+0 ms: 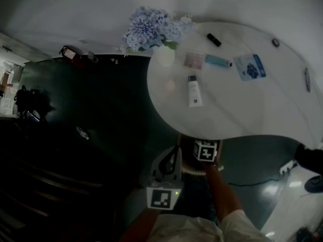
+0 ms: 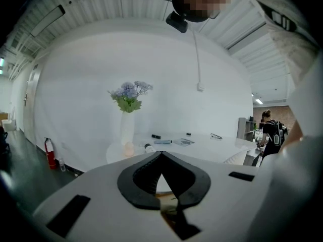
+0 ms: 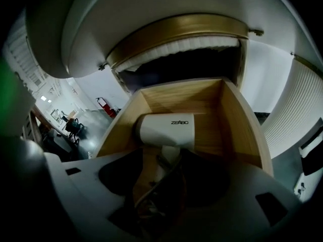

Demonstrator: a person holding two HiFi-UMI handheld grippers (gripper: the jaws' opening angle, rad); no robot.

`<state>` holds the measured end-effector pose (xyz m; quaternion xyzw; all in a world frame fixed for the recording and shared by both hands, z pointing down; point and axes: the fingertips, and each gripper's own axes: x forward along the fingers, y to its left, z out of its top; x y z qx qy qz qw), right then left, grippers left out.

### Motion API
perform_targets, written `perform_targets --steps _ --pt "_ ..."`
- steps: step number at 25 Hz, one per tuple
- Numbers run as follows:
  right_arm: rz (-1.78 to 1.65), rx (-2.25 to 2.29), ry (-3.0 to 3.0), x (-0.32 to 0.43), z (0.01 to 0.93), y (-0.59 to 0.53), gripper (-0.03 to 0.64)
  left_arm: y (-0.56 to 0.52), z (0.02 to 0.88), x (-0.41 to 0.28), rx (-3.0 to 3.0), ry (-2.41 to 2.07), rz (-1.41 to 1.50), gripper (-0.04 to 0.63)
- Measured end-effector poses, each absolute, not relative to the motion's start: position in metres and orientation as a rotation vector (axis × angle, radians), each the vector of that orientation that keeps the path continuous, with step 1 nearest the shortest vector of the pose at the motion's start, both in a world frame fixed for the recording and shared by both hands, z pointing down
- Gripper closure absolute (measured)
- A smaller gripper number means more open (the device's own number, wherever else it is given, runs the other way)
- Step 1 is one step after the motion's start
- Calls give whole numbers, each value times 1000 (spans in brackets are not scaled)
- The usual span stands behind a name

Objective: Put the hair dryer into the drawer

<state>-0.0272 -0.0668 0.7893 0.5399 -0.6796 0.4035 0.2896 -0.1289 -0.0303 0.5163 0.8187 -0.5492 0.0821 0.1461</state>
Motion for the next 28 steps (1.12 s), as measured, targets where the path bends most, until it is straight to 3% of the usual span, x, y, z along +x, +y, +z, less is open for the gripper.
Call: perform_targets --steps 15,28 --pt "1018 1386 -1855 -37 745 -49 376 -32 484 -129 2396 -1606 142 594" --pt "961 1423 -2036 -46 646 -6 376 -28 449 -140 2431 -1663 50 594"
